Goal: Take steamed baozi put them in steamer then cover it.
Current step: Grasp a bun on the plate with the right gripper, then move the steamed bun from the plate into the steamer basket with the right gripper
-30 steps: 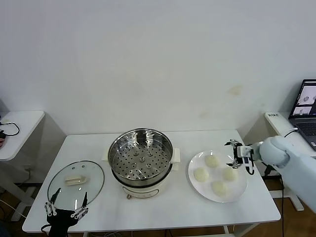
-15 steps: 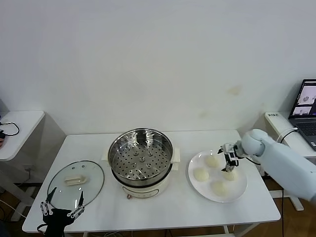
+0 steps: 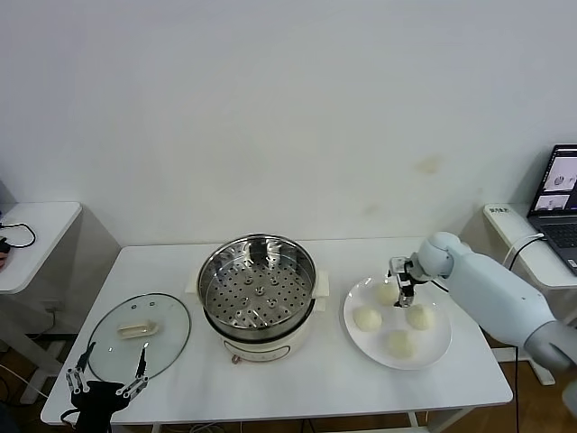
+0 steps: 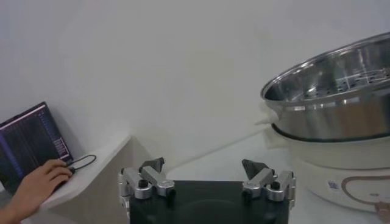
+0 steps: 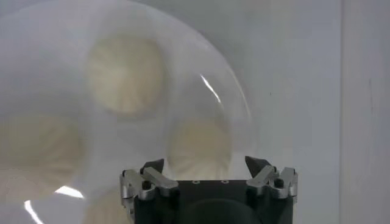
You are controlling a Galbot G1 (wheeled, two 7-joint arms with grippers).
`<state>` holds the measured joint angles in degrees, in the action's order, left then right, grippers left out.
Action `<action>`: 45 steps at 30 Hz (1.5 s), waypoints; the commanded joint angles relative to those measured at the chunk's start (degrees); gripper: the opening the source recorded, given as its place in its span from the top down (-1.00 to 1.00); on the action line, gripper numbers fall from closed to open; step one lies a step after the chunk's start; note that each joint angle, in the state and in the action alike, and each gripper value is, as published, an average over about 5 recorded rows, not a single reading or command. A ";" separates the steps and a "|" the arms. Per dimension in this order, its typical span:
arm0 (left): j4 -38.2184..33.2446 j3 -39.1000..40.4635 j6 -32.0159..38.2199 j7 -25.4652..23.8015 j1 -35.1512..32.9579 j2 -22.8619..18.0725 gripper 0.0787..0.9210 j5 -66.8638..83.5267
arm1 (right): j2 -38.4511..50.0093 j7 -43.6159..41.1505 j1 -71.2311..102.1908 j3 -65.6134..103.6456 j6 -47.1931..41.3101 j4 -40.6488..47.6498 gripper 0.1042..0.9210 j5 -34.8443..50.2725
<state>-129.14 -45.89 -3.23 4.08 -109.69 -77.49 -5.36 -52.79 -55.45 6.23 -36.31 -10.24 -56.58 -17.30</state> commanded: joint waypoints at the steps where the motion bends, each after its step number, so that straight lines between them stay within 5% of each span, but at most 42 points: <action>1: 0.04 -0.10 0.04 -0.02 -0.01 0.04 -0.77 -0.05 | -1.83 0.29 -0.72 -0.79 -0.12 2.36 -0.62 -0.73; 9: -0.14 0.09 0.10 0.01 -0.03 -0.07 -0.77 -0.13 | -0.74 -0.48 -0.93 -1.07 -0.36 0.74 -0.30 -0.13; 26: -0.44 0.45 0.09 0.07 0.16 0.46 -0.77 -0.13 | 9.06 -5.66 -23.83 -15.20 -3.44 -16.08 -0.26 19.55; 35: 0.00 1.46 -0.02 0.04 1.35 1.29 -0.77 -0.03 | 0.46 -4.98 -41.03 -25.81 -4.27 -15.67 -0.28 28.24; 45: 1.21 0.39 -0.08 0.01 2.63 1.95 -0.77 0.70 | -15.04 -1.34 -41.35 -30.07 -1.47 -15.69 -0.28 30.71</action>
<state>-128.07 -45.62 -3.29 4.11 -106.99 -75.67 -4.66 -57.41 -58.22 -28.62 -60.83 -13.12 -71.18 8.85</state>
